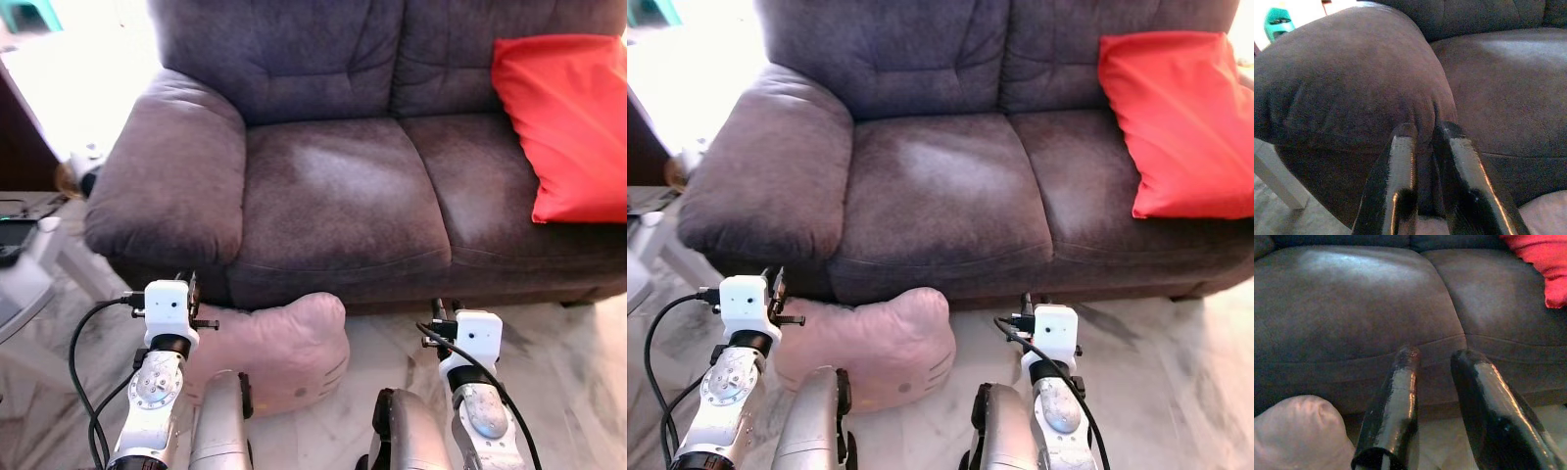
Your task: Move the pillow to the sofa from floor
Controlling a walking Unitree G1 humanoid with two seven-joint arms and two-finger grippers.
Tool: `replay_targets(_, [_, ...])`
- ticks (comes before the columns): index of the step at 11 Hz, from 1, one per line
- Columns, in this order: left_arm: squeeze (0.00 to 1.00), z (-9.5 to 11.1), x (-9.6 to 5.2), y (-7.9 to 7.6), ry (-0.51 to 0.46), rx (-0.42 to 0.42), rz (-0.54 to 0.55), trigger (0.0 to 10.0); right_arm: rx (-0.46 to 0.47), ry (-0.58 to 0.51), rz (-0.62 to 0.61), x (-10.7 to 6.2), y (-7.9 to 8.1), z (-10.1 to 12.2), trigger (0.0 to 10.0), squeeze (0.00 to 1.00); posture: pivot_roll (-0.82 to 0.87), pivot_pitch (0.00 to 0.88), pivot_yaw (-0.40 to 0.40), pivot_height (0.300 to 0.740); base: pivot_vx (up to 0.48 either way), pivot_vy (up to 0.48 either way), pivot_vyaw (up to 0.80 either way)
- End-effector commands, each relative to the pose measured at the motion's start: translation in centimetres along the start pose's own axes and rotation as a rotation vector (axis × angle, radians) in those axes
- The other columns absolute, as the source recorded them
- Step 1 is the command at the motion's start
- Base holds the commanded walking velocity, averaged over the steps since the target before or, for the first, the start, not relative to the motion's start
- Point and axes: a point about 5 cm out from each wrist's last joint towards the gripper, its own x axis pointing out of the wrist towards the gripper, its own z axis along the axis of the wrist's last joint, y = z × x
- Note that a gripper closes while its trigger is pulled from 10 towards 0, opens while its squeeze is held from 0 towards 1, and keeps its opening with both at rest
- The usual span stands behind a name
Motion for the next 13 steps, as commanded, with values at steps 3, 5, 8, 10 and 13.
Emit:
replay_targets(3, [0.0,-0.24,0.07,-0.13,0.017,-0.007,-0.007,10.0,-0.002,-0.013,-0.004,-0.07,-0.02,0.17,10.0,0.0,0.03,0.099,-0.035,0.571,0.0,0.195,0.27])
replay_targets(5, [0.0,-0.27,0.1,-0.16,0.02,-0.006,-0.006,10.0,0.009,-0.018,-0.01,-0.05,-0.19,0.23,10.0,0.0,0.03,0.099,-0.034,0.571,0.0,0.0,0.0])
replay_targets(8, [0.0,-0.25,0.14,-0.14,0.022,-0.01,-0.008,10.0,0.012,-0.02,-0.007,-0.04,-0.1,0.25,10.0,0.0,0.03,0.099,-0.032,0.571,0.0,0.0,0.0])
replay_targets(10, [0.0,-0.21,0.15,-0.1,0.021,-0.009,-0.009,10.0,-0.012,-0.023,0.003,-0.05,0.09,0.28,10.0,0.0,0.03,0.098,-0.03,0.571,0.0,0.377,0.0])
replay_targets(13, [0.0,-0.13,0.21,-0.03,0.018,-0.005,-0.009,10.0,0.0,-0.019,-0.001,0.01,0.11,0.21,10.0,0.0,0.03,0.099,-0.028,0.571,0.0,0.419,0.0])
